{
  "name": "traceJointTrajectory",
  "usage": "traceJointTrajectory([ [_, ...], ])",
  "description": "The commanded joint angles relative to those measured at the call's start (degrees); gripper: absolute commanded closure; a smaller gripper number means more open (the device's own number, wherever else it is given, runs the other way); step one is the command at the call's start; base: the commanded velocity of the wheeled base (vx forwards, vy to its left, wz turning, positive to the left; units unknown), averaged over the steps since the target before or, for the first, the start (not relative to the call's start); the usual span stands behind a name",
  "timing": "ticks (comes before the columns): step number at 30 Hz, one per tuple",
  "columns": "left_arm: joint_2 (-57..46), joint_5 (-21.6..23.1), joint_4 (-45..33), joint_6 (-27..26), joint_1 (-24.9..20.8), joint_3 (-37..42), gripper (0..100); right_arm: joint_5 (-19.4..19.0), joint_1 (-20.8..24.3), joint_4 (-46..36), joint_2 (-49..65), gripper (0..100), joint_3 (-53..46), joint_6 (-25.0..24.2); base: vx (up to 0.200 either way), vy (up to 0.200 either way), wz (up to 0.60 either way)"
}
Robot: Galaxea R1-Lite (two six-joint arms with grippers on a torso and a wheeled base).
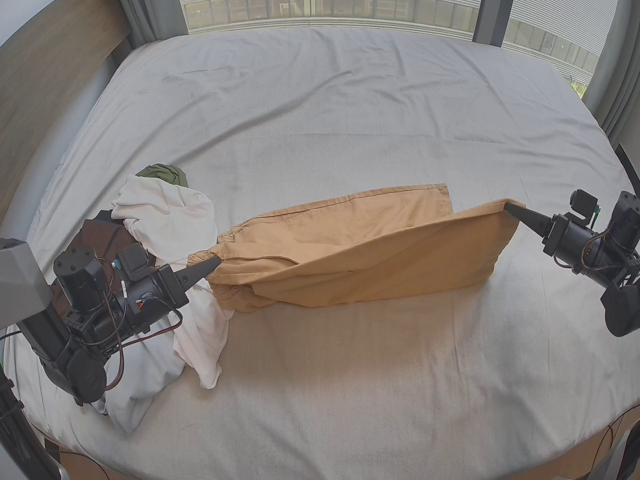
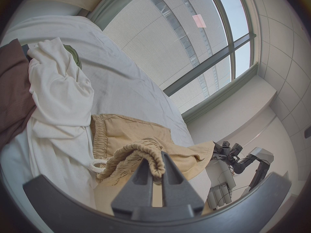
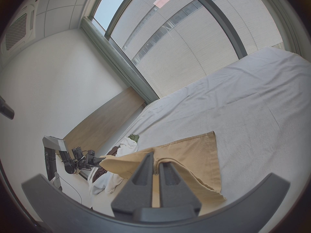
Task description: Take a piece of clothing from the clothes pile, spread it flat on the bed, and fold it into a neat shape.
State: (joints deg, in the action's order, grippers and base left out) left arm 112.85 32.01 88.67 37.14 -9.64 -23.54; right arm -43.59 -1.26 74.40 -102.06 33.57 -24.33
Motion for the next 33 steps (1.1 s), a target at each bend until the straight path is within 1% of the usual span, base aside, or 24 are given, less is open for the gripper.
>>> traceJointTrajectory([
  [1,-0.3,-0.2,0.0,0.1,-0.1,-0.6,100,0.0,0.2,-2.7,-0.3,100,3.2,0.0,0.000,0.000,0.00],
  [15,0.6,-0.2,-0.1,0.0,-0.1,-0.7,100,0.0,1.0,-11.2,0.9,100,11.3,0.0,0.000,0.000,0.00],
  [19,1.8,-0.5,-0.1,-0.1,0.0,-1.9,100,0.1,1.0,-13.2,0.5,100,13.4,0.0,0.000,0.000,0.00],
  [23,3.0,-2.9,-0.1,0.0,-0.2,-3.8,100,0.1,1.0,-14.5,-2.4,100,16.5,0.0,0.000,0.000,0.00],
  [24,3.0,-2.9,-0.1,0.0,-0.2,-3.8,100,0.1,1.0,-14.5,-2.4,100,16.5,0.0,0.000,0.000,0.00],
  [25,3.6,-4.2,-0.1,0.3,-0.5,-5.6,100,0.1,1.1,-14.6,-4.0,100,18.5,0.0,0.000,0.000,0.00],
  [28,5.5,-6.6,-0.1,0.6,-0.9,-7.9,100,0.2,1.1,-16.8,-6.4,100,21.6,0.0,0.000,0.000,0.00],
  [29,5.7,-6.8,-0.1,0.6,-1.0,-8.2,100,0.2,1.1,-17.1,-6.7,100,22.0,0.0,0.000,0.000,0.00],
  [30,7.3,-8.4,-0.1,0.6,-1.3,-9.6,100,0.5,1.1,-18.2,-7.8,100,23.8,0.0,0.000,0.000,0.00],
  [33,9.8,-11.2,-0.1,0.7,-1.4,-12.2,100,0.6,1.1,-19.1,-10.1,100,26.3,0.0,0.000,0.000,0.00],
])
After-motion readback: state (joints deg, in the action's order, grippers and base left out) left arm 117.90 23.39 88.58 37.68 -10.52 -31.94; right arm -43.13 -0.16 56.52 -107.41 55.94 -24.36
